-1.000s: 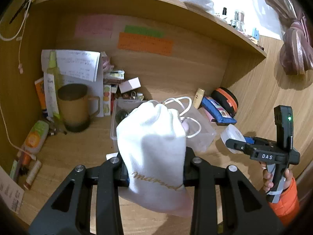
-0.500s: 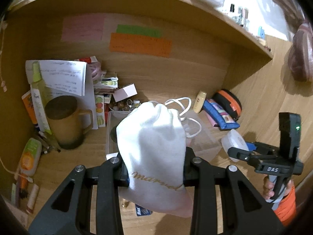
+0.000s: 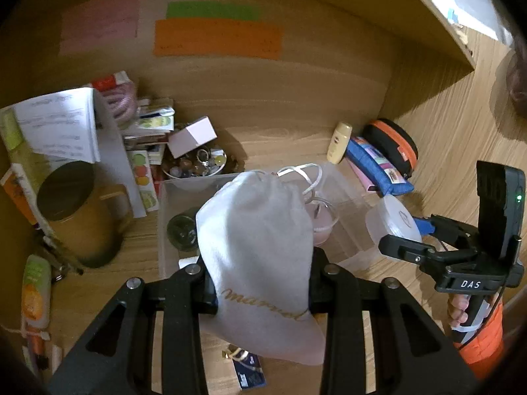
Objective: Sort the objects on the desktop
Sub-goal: 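Move the held bag and round box over the clear bin with both tools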
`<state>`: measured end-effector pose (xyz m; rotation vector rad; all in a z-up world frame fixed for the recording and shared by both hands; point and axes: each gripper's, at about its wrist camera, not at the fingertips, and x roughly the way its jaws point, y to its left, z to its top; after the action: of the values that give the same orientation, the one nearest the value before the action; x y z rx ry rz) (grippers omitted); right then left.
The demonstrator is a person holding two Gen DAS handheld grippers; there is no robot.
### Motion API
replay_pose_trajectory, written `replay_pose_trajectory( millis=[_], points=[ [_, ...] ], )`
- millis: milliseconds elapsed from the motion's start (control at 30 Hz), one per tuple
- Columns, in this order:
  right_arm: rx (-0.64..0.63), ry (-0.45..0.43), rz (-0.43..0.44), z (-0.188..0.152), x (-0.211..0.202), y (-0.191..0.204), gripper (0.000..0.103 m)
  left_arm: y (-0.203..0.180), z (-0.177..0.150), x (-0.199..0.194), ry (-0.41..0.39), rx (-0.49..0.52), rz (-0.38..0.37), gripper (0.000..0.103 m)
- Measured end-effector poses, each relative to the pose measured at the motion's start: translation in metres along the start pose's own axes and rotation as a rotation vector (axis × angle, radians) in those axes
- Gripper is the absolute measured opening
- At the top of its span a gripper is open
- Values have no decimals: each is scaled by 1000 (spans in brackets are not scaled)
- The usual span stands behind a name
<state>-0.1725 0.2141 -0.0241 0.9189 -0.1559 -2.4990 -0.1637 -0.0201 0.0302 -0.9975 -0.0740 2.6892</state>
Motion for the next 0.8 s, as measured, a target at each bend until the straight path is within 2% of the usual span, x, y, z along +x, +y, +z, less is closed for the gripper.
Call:
replay_pose_trajectory(
  millis=[267,467,800],
  points=[
    [-24,43,-7,15,31,5,62,7,9,35,59,64,-9,34],
    [-68,82,-10,25,57,13,62,14,14,51,74,101,-27,34],
    [-158,155,-57,38,97,24,63,19,16,78,113,201,-37,36]
  ],
)
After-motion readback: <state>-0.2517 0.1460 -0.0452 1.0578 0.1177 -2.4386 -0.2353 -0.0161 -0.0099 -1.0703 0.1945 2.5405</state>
